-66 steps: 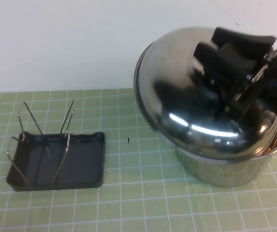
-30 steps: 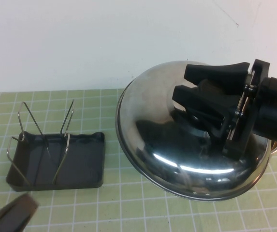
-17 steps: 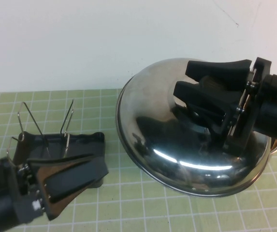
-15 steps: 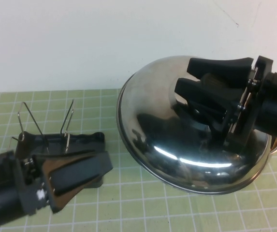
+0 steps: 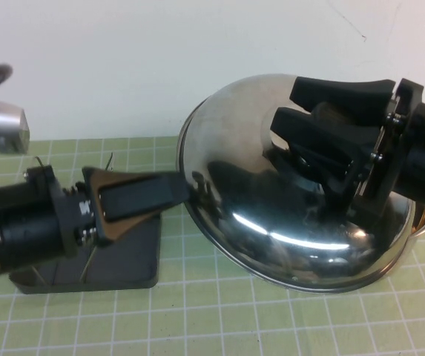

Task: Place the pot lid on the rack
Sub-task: Hand over the pot lid

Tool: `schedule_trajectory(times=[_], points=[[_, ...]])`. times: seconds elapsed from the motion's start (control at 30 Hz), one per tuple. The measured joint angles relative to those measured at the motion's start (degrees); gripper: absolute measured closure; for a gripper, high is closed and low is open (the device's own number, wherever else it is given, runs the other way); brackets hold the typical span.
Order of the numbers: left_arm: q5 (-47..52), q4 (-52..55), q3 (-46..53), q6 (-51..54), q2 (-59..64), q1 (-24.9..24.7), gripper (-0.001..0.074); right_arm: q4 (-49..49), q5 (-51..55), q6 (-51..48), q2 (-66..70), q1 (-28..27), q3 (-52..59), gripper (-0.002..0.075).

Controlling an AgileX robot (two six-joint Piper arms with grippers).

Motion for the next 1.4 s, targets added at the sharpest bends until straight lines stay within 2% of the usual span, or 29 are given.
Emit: schedule_trajectory(times=[0.37, 0.57, 0.67, 0.83, 0.93, 1.03, 1.1, 1.4], points=[[0.2, -0.1, -4.1, 0.8, 5.8, 0.0, 0.0143, 0.4, -1.1, -0.2, 0.0, 0.0, 0.0, 0.0392], [3.7, -0.1, -6.9, 0.9, 8.2, -0.2, 0.0143, 0.4, -1.3, -0.3, 0.0, 0.0, 0.0, 0.0392], [3.6, -0.1, -9.3, 0.9, 8.6, -1.9, 0.0143, 0.4, -1.8, -0.3, 0.0, 0.0, 0.0, 0.0392], [-0.7, -0.1, -13.0, 1.2, 8.6, -8.3, 0.0151, 0.4, -2.5, -0.3, 0.0, 0.0, 0.0, 0.0392], [-3.6, -0.1, -14.1, 1.5, 8.6, -12.1, 0.0225, 0.3, -3.0, -0.3, 0.0, 0.0, 0.0, 0.0392], [-4.5, -0.6, -14.2, 1.1, 8.6, -13.8, 0.0382, -0.6, -3.5, -0.6, 0.0, 0.0, 0.0, 0.0390], [-3.8, -1.6, -14.2, 0.3, 8.6, -14.2, 0.0447, -0.6, -4.0, -0.7, 0.0, -0.1, 0.0, 0.0390], [-3.3, -1.9, -14.2, -1.5, 8.6, -14.3, 0.0482, -0.6, -4.2, -0.8, 0.0, -0.4, 0.0, 0.0379]])
